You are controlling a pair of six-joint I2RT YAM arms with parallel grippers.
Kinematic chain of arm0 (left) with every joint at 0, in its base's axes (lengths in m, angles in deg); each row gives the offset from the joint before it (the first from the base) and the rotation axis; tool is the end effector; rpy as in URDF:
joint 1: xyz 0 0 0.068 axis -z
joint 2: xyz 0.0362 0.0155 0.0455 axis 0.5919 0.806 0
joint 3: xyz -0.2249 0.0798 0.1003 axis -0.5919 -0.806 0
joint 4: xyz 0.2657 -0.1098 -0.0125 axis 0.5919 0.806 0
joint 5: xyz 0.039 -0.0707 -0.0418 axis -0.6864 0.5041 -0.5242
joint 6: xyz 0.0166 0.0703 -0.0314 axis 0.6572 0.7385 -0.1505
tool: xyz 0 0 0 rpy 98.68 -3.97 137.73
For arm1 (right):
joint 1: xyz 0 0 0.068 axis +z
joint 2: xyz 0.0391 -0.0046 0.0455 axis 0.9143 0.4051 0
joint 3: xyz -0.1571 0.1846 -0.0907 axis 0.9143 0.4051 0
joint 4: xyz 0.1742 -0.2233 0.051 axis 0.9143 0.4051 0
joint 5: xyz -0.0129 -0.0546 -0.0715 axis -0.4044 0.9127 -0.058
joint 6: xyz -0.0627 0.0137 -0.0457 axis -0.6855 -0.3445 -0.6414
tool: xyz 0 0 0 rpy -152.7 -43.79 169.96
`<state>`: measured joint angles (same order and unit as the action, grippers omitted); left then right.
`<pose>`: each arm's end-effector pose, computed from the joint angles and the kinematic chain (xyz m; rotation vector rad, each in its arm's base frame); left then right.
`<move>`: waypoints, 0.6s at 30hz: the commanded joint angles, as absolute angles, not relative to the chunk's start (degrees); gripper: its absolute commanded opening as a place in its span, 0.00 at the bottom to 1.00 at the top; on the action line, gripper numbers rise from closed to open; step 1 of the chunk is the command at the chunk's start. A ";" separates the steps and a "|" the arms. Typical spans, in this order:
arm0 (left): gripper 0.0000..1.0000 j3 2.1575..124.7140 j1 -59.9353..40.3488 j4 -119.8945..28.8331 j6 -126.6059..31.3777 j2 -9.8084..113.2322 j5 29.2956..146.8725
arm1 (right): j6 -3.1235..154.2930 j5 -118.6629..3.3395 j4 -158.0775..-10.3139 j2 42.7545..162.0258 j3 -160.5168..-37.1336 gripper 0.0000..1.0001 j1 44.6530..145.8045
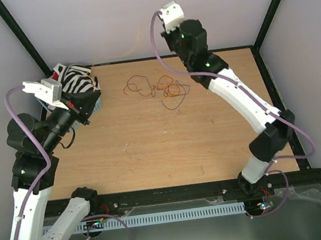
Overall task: Zip-tie the wires
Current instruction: Straighten the cable at the center of the board.
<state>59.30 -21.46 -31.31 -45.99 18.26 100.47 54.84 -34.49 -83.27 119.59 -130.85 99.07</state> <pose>0.1740 -0.0707 0.4873 0.3670 1.3183 -0.6029 0.3901 0.2314 0.4830 -0.3617 1.3930 0.0787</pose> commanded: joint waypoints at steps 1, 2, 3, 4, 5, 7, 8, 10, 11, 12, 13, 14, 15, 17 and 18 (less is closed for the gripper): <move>0.00 58.89 -21.53 -27.91 -47.48 18.87 105.23 | 50.67 -18.14 -81.27 110.08 -115.64 0.00 98.82; 0.00 58.92 -21.53 -26.93 -47.53 19.06 106.20 | 49.59 -14.81 -81.32 107.96 -111.54 0.00 98.80; 0.00 58.94 -21.53 -25.84 -47.74 19.29 107.49 | 48.40 -10.57 -81.28 105.72 -107.67 0.00 98.73; 0.00 58.92 -21.53 -24.77 -47.99 19.59 108.95 | 47.43 -6.87 -81.27 103.62 -104.26 0.00 98.67; 0.00 58.64 -21.53 -23.74 -48.34 19.89 110.67 | 46.84 -3.93 -81.07 101.31 -101.00 0.00 98.53; 0.00 57.13 -21.53 -23.42 -49.77 20.22 114.32 | 47.49 -0.01 -79.46 96.45 -94.92 0.00 97.95; 0.00 56.26 -21.56 -23.27 -50.48 20.31 116.13 | 48.64 0.91 -78.16 92.91 -91.82 0.00 97.52; 0.00 54.25 -21.61 -22.87 -51.55 20.53 119.10 | 52.12 1.52 -75.26 87.90 -85.69 0.00 96.38; 0.00 53.26 -21.69 -22.49 -52.10 20.59 120.24 | 53.75 1.31 -73.81 85.65 -83.02 0.00 95.56; 0.00 52.13 -21.89 -22.32 -52.95 20.67 121.57 | 54.93 1.30 -72.94 83.61 -80.35 0.00 94.81; 0.00 50.84 -22.21 -22.30 -53.90 20.75 123.48 | 56.05 1.12 -72.27 81.58 -77.84 0.00 93.79; 0.00 49.56 -22.45 -22.25 -54.92 20.89 124.71 | 56.43 0.71 -71.92 80.13 -75.30 0.00 92.63; 0.00 47.99 -22.71 -22.31 -55.98 20.99 125.57 | 57.28 0.11 -71.61 78.87 -73.20 0.00 91.13; 0.00 44.97 -22.91 -22.37 -57.95 21.16 126.25 | 58.88 -1.22 -70.77 77.39 -69.84 0.00 89.81; 0.00 43.55 -22.88 -22.38 -58.84 21.21 126.31 | 59.88 -1.88 -70.36 77.08 -68.76 0.00 89.74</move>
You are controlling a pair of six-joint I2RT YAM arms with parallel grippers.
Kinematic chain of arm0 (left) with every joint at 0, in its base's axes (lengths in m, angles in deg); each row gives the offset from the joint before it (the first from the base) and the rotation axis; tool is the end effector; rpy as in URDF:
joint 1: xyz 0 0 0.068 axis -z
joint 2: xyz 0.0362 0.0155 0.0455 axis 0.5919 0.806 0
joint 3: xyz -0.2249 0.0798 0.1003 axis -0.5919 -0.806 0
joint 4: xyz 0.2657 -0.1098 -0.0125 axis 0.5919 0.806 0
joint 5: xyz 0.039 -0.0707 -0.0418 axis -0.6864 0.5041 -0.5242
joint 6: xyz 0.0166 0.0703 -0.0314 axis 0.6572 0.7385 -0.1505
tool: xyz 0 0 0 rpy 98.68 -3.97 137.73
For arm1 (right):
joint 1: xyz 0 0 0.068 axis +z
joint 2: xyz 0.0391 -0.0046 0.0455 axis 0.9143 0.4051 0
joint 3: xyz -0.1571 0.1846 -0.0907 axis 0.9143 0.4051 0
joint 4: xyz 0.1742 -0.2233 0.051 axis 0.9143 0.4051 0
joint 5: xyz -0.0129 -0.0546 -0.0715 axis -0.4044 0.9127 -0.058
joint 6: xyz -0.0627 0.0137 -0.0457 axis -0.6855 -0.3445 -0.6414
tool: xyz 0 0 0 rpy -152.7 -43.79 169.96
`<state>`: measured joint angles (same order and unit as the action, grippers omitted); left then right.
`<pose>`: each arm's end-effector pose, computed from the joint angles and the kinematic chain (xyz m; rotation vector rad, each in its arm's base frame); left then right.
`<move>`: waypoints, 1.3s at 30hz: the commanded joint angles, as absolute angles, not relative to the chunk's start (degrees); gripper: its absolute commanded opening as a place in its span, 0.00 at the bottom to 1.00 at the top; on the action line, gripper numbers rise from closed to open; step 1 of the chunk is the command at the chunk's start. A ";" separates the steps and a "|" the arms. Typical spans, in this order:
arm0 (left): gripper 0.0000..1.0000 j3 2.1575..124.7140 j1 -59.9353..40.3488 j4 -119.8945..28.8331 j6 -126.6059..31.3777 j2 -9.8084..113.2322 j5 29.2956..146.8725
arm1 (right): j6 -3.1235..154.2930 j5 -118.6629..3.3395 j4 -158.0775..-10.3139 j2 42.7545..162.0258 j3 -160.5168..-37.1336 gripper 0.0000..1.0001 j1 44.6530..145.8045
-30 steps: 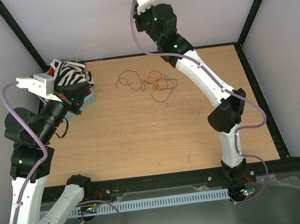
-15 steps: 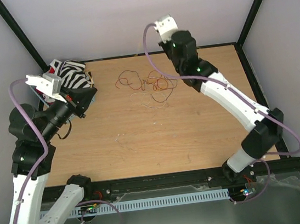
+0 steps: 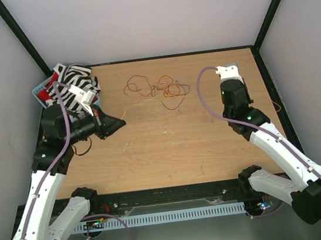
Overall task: Zip-tie the wires
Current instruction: Straighten the cable at the center of the board.
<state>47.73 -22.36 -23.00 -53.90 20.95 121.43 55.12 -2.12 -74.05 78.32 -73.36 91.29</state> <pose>0.2031 -0.0966 0.3848 0.4983 1.7229 -1.0246 0.2711 0.0720 0.3137 -0.0446 1.8195 -0.6374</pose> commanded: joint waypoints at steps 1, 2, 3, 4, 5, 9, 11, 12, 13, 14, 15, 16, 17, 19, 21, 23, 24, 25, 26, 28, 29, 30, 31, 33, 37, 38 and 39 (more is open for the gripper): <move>0.00 42.16 -22.88 -22.49 -59.24 21.22 126.25 | 61.31 -3.14 -69.62 77.15 -68.24 0.00 89.69; 0.00 40.85 -22.93 -22.55 -59.33 21.15 125.92 | 62.57 -4.61 -68.84 77.53 -67.87 0.00 89.74; 0.00 39.71 -22.95 -22.54 -59.42 20.95 125.39 | 63.83 -5.88 -68.20 78.19 -67.37 0.00 89.66; 0.00 38.49 -23.22 -22.59 -59.46 20.62 124.72 | 65.02 -6.80 -67.58 79.01 -66.72 0.00 89.69; 0.00 37.28 -23.42 -22.60 -59.50 20.26 123.74 | 66.13 -7.43 -66.98 80.18 -66.09 0.00 89.72; 0.00 32.63 -25.72 -22.62 -59.25 20.67 121.09 | 66.57 -11.57 -65.44 86.68 -65.66 0.00 89.69; 0.00 30.71 -27.16 -22.68 -59.30 22.00 121.05 | 65.62 -14.62 -65.36 88.69 -66.14 0.00 89.71; 0.00 29.70 -27.71 -22.71 -59.17 22.69 120.86 | 65.28 -15.99 -65.37 89.44 -66.20 0.00 89.74; 0.00 28.85 -28.21 -22.94 -59.15 23.24 120.43 | 65.11 -16.51 -65.37 90.23 -66.27 0.00 89.81; 0.00 28.06 -28.58 -23.28 -59.02 23.84 119.90 | 64.96 -16.81 -65.37 91.38 -66.36 0.00 89.82; 0.00 27.25 -28.82 -23.75 -59.01 24.42 119.12 | 64.76 -17.10 -65.37 92.31 -66.45 0.00 89.83; 0.00 26.70 -29.09 -24.40 -59.26 25.04 118.43 | 64.41 -18.11 -65.48 93.25 -66.53 0.00 89.83; 0.00 26.08 -29.28 -25.25 -59.66 25.87 118.18 | 64.04 -19.26 -65.64 94.41 -66.54 0.00 89.83; 0.00 25.64 -29.41 -26.52 -59.97 28.01 117.87 | 63.66 -20.70 -66.01 96.93 -66.38 0.00 89.81; 0.00 25.75 -29.44 -27.29 -59.62 30.35 117.27 | 63.22 -21.41 -66.25 99.72 -66.51 0.00 89.81; 0.00 26.06 -29.52 -27.55 -58.88 32.77 116.33 | 62.87 -21.20 -66.25 102.57 -67.03 0.00 89.80; 0.00 26.18 -29.63 -27.50 -58.61 33.54 115.77 | 62.63 -21.36 -66.18 103.90 -67.14 0.00 89.82; 0.00 26.26 -29.92 -27.75 -58.74 34.24 115.55 | 62.36 -21.67 -66.08 105.02 -67.36 0.00 89.82; 0.00 26.30 -30.19 -27.93 -58.88 34.88 115.33 | 62.13 -22.01 -65.93 106.10 -67.60 0.00 89.82; 0.00 26.56 -30.55 -27.84 -58.76 35.78 114.63 | 61.52 -23.32 -65.66 107.67 -67.96 0.06 89.81; 0.00 26.78 -30.64 -27.37 -58.52 36.11 114.06 | 61.13 -24.07 -65.52 108.09 -68.01 0.11 89.79; 0.00 27.12 -30.67 -27.01 -58.22 36.54 113.60 | 60.77 -24.62 -65.33 108.28 -68.16 0.19 89.78; 0.00 27.28 -30.71 -26.76 -57.97 37.04 113.43 | 60.43 -24.99 -64.77 108.35 -68.47 0.28 89.82; 0.00 27.51 -30.67 -26.71 -57.94 38.29 113.82 | 60.16 -25.12 -63.72 107.53 -68.68 0.43 89.82; 0.00 27.95 -30.65 -26.82 -57.75 40.96 115.44 | 59.47 -26.28 -63.17 102.42 -68.15 0.62 89.83; 0.00 27.86 -30.63 -26.79 -57.90 41.17 115.56 | 59.11 -26.43 -63.20 100.65 -67.91 0.65 89.76; 0.00 27.65 -30.59 -26.79 -57.85 41.23 115.59 | 58.58 -26.53 -63.06 98.56 -67.73 0.69 89.75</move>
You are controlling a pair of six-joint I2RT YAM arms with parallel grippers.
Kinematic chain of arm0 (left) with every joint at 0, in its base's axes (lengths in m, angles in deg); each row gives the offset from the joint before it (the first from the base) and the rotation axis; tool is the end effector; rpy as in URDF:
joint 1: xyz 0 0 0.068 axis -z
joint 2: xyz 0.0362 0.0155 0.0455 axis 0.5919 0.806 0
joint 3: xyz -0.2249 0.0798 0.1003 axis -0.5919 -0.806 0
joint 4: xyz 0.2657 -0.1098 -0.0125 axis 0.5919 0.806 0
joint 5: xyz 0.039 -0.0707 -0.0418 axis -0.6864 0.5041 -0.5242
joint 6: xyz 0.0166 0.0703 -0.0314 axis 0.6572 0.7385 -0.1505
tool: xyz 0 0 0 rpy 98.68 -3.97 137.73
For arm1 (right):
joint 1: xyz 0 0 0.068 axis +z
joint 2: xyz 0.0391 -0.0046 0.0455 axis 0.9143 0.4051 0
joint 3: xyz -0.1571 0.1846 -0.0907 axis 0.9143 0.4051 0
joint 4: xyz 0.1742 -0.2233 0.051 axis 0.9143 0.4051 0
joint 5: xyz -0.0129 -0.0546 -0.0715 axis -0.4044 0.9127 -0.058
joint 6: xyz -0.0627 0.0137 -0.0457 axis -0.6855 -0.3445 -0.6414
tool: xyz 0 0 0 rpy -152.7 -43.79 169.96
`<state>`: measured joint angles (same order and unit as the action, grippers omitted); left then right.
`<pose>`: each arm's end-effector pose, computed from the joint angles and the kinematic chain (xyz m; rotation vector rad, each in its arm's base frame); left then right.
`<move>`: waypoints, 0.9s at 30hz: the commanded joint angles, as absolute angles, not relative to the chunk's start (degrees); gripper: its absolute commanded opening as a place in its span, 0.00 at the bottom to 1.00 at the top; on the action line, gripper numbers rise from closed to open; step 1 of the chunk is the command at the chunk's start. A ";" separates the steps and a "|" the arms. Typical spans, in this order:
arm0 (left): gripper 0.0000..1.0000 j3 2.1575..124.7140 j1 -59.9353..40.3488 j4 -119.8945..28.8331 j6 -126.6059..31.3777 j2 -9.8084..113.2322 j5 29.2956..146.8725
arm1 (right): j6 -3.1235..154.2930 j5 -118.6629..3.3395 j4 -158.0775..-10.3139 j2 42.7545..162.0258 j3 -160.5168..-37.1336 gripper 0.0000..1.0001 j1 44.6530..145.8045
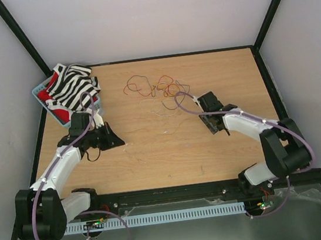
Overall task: Zip-tie the wires
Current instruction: Straighten the cable at the center of the board.
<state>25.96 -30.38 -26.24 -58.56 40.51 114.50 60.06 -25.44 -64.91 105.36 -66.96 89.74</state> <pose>0.2620 -0.0658 0.1617 -0.0520 2.4046 -0.9551 0.2939 0.0979 0.1135 -0.5651 2.4771 -0.4600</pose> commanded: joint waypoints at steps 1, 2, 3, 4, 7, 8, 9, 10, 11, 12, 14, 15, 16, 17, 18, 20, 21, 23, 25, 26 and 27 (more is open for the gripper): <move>0.00 27.39 -30.59 -26.81 -57.97 41.10 115.55 | 58.36 -26.63 -62.74 97.05 -67.83 0.72 89.76; 0.00 26.98 -30.63 -26.80 -58.08 40.86 115.28 | 58.28 -26.62 -62.45 95.52 -67.90 0.74 89.73; 0.00 26.55 -30.59 -26.81 -58.31 40.50 114.75 | 58.15 -27.12 -62.09 94.13 -68.14 0.77 89.73; 0.00 26.06 -30.59 -26.82 -58.59 40.05 114.05 | 58.18 -28.11 -61.82 92.88 -68.47 0.79 89.74; 0.00 24.83 -30.60 -26.86 -59.57 38.74 111.46 | 59.15 -31.50 -61.57 90.25 -69.82 0.83 89.72; 0.00 24.50 -30.63 -26.80 -59.80 38.52 110.34 | 59.93 -32.49 -61.59 90.00 -70.31 0.83 89.74; 0.00 24.09 -30.59 -26.84 -60.24 38.34 109.42 | 60.77 -33.13 -61.59 90.07 -70.87 0.84 89.69; 0.01 23.78 -30.58 -26.85 -60.62 38.29 108.44 | 61.65 -33.48 -61.63 90.46 -71.51 0.84 89.73; 0.03 23.19 -30.58 -27.02 -60.88 38.27 107.56 | 62.44 -33.59 -61.62 90.87 -72.06 0.84 89.73; 0.04 22.58 -30.58 -27.09 -61.22 38.14 106.65 | 63.12 -33.61 -61.59 91.30 -72.51 0.84 89.70; 0.05 21.26 -30.58 -27.58 -62.06 37.74 105.05 | 64.06 -33.64 -61.60 92.09 -73.03 0.85 89.72; 0.07 20.43 -30.59 -28.09 -62.71 37.36 104.38 | 64.17 -33.59 -61.67 92.38 -73.21 0.85 89.74; 0.09 19.50 -30.58 -28.63 -63.41 37.12 103.90 | 64.32 -33.49 -61.72 92.68 -73.35 0.86 89.73; 0.12 18.65 -30.58 -29.15 -63.87 36.84 103.38 | 64.51 -33.30 -61.76 92.90 -73.44 0.86 89.74; 0.15 17.96 -30.59 -29.52 -64.31 36.56 102.85 | 64.78 -33.13 -61.88 93.04 -73.48 0.87 89.74; 0.21 16.92 -30.65 -29.70 -64.64 36.26 101.90 | 65.34 -33.30 -62.14 93.26 -73.72 0.89 89.69; 0.26 16.73 -30.68 -29.59 -64.65 36.06 101.50 | 65.61 -33.71 -62.31 93.41 -73.85 0.90 89.69; 0.34 16.79 -30.73 -28.99 -64.56 35.25 100.74 | 66.05 -35.22 -62.59 93.50 -74.31 0.90 89.68; 0.50 17.28 -30.91 -27.73 -64.31 34.02 99.63 | 66.85 -37.48 -62.87 93.70 -75.03 0.91 89.71; 0.59 17.68 -31.04 -26.93 -64.13 33.31 99.01 | 67.43 -38.45 -63.15 93.67 -75.40 0.91 89.70; 0.66 18.10 -31.22 -25.63 -64.08 32.46 98.02 | 68.10 -39.14 -63.48 93.64 -75.64 0.91 89.69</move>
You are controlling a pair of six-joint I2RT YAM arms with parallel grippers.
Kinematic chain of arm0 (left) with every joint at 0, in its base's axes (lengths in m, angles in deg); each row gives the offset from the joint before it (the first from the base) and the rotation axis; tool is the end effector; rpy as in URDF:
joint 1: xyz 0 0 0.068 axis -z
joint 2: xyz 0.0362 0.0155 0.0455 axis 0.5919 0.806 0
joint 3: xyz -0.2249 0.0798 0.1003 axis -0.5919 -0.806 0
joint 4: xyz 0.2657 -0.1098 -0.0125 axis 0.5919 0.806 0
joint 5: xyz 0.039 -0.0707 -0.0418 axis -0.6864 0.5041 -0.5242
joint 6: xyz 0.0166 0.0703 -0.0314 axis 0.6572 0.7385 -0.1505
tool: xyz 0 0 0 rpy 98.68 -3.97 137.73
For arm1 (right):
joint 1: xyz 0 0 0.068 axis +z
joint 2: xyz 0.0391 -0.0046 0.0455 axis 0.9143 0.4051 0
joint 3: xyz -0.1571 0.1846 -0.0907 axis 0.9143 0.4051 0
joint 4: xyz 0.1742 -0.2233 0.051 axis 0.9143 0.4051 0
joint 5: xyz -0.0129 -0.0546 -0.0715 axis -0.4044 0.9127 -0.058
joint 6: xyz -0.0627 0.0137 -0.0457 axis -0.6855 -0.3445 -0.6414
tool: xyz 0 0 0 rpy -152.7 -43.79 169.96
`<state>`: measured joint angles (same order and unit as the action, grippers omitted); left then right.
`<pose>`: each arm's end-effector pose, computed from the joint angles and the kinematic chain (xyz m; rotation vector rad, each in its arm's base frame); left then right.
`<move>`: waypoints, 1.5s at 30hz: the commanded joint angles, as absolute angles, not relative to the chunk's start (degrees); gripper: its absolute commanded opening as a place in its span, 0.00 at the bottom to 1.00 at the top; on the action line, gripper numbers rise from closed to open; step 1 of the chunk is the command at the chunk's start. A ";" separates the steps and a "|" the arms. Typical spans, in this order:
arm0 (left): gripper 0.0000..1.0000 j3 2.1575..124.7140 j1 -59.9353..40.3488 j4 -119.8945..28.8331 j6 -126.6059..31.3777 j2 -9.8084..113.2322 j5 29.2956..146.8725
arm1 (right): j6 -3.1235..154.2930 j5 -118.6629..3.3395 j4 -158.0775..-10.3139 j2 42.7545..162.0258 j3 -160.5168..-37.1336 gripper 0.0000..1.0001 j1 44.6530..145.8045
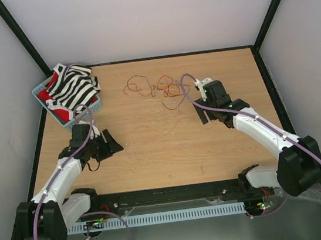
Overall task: Zip-tie the wires
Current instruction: Straighten the cable at the center of the board, then pick up the cable at the center of the board.
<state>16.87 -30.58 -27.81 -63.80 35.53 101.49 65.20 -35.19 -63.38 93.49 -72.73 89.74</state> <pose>0.2384 -0.0489 0.1232 -0.3003 2.4606 -0.7177 0.2989 0.1119 0.2044 -0.4190 2.2729 -0.1252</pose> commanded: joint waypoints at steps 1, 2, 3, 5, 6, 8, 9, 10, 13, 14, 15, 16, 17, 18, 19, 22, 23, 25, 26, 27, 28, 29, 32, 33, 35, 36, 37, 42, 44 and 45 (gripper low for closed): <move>0.70 18.49 -31.40 -24.31 -64.07 31.56 97.07 | 68.62 -39.95 -64.00 93.58 -75.88 0.91 89.74; 0.74 18.58 -31.73 -23.16 -63.96 29.91 96.44 | 69.05 -40.71 -64.54 93.55 -76.03 0.92 89.67; 0.78 18.49 -32.22 -22.48 -63.94 28.42 96.05 | 69.31 -41.12 -64.98 93.52 -76.43 0.93 89.69; 0.88 18.05 -33.58 -21.51 -64.22 25.18 95.62 | 69.59 -40.90 -65.69 93.64 -77.15 0.95 89.71; 0.93 17.99 -34.26 -21.08 -64.34 23.71 95.50 | 69.73 -40.47 -66.05 93.90 -77.67 0.96 89.72; 0.99 18.51 -35.55 -20.26 -63.70 21.60 96.10 | 69.76 -40.12 -67.02 94.51 -78.69 0.97 89.73; 0.99 19.28 -36.10 -19.90 -63.07 21.16 96.69 | 69.99 -40.29 -68.12 94.97 -79.27 0.98 89.73; 0.99 20.38 -36.26 -19.72 -62.53 21.06 97.49 | 70.06 -40.69 -69.04 95.45 -79.84 0.98 89.72; 0.99 24.39 -36.29 -19.85 -61.65 21.29 101.37 | 72.56 -41.81 -72.40 98.08 -82.13 0.98 89.72; 0.99 26.48 -36.29 -19.96 -61.53 21.37 102.82 | 73.59 -42.80 -73.54 99.97 -83.11 0.98 89.72; 0.99 27.56 -36.25 -20.18 -60.77 21.39 104.45 | 74.71 -43.82 -74.49 101.09 -84.23 0.98 89.70; 0.99 29.18 -36.21 -20.41 -60.10 21.35 105.85 | 75.76 -45.04 -75.43 103.02 -85.53 0.97 89.74; 0.99 31.15 -36.24 -20.53 -59.47 21.22 107.06 | 76.51 -46.74 -76.42 105.88 -86.78 0.97 89.68; 0.99 32.65 -36.22 -21.02 -58.76 21.01 108.69 | 77.18 -47.58 -77.32 108.04 -88.15 0.96 89.75; 0.99 33.91 -36.26 -21.42 -58.07 20.84 110.22 | 77.69 -48.14 -78.14 110.44 -89.72 0.95 89.88; 0.99 37.02 -36.20 -22.46 -57.37 20.33 114.03 | 78.79 -48.97 -78.92 118.19 -95.60 0.92 90.15; 0.99 37.72 -36.20 -23.01 -57.42 20.24 115.40 | 79.24 -49.30 -78.90 120.94 -98.03 0.90 90.18; 0.99 38.75 -36.14 -23.67 -57.59 20.21 117.58 | 80.42 -50.42 -78.58 125.78 -102.40 0.87 90.44; 0.99 39.16 -36.12 -23.79 -57.65 20.21 118.40 | 81.06 -50.72 -78.31 128.17 -104.58 0.86 90.63; 0.99 39.51 -36.12 -23.79 -57.45 20.08 119.01 | 81.46 -50.96 -77.78 130.42 -106.58 0.85 90.88; 0.98 39.76 -36.05 -23.89 -57.29 20.01 119.50 | 81.69 -51.15 -77.30 132.54 -109.39 0.83 91.15; 0.98 39.98 -35.90 -23.90 -57.05 19.92 119.92 | 81.90 -51.23 -76.46 134.63 -111.45 0.82 91.47; 0.97 40.31 -35.62 -23.91 -56.58 19.74 120.40 | 82.24 -50.89 -75.48 139.81 -116.29 0.81 92.55; 0.97 40.31 -35.55 -23.96 -56.48 19.77 120.50 | 82.41 -50.61 -75.34 141.26 -117.63 0.79 92.80; 0.96 40.34 -35.43 -24.02 -56.25 19.73 120.60 | 82.84 -50.29 -74.81 143.83 -119.88 0.75 93.16; 0.96 40.36 -35.42 -24.01 -56.22 19.68 120.68 | 83.03 -50.08 -74.58 145.13 -120.88 0.73 93.29; 0.95 40.34 -35.34 -24.07 -56.15 19.72 120.77 | 83.24 -50.03 -74.21 146.35 -121.67 0.71 93.44; 0.94 40.65 -35.08 -24.09 -55.90 20.13 120.87 | 83.00 -47.82 -73.16 148.16 -122.57 0.63 94.01; 0.94 40.66 -34.99 -24.23 -55.91 20.37 120.87 | 82.73 -47.30 -72.72 148.22 -122.19 0.60 93.98; 0.93 40.67 -34.98 -24.27 -55.93 20.49 120.91 | 82.48 -47.14 -72.75 148.16 -121.93 0.57 94.00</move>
